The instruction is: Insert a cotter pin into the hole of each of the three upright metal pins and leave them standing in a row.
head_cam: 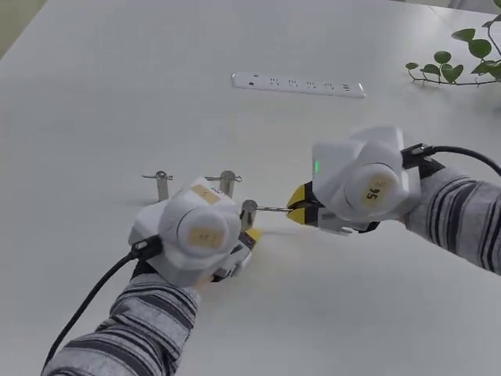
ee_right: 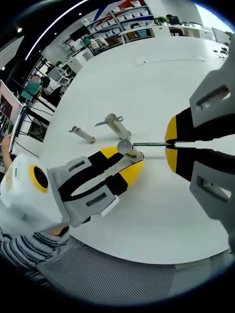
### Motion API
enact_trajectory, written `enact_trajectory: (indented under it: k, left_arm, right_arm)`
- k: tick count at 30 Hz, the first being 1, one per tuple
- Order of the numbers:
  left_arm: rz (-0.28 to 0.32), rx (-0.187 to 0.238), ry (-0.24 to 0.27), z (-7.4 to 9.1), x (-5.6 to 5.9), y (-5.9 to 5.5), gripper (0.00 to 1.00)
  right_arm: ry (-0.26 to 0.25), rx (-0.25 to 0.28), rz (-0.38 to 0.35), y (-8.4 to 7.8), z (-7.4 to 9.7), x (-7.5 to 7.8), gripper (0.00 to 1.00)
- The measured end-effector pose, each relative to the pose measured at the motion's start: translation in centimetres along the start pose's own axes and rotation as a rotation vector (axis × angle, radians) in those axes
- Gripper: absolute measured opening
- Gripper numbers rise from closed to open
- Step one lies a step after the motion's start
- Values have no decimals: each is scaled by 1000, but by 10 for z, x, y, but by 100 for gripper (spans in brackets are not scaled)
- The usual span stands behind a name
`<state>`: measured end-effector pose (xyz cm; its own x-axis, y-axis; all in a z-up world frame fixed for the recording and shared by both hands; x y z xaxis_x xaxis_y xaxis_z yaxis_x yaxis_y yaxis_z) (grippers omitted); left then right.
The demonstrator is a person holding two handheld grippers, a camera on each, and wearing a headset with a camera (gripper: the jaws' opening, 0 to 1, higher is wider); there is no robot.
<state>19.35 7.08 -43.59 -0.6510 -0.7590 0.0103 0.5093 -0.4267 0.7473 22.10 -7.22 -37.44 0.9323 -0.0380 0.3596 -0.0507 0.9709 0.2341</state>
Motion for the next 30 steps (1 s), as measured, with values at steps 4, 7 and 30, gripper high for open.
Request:
enact_trajectory:
  k: [4,7,30]
  left_arm:
    - [9,-4,7,-1,-1,-1,14]
    - [19,-4,9,-2,-2,-1,14]
    - [9,-2,9,-3,-1,-1,10]
  right_arm:
    - [0,1,4,1,2,0,0]
    - [5,-2,6,0,1,-2,0]
    - [-7,33,9,5,6,-5,0]
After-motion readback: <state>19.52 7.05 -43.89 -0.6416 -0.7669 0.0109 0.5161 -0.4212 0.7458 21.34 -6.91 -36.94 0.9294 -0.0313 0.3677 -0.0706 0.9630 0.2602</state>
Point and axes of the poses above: the centre of the closed fingertips' face, and the gripper's own axes: z roughly backward along the fingers, x roughly to its right, y roughly out of its top, the point moved 10 cm from there along z, roughly backward along the fingers, and after that the axes turned 12 degrees about -x, right-handed, at the moved point
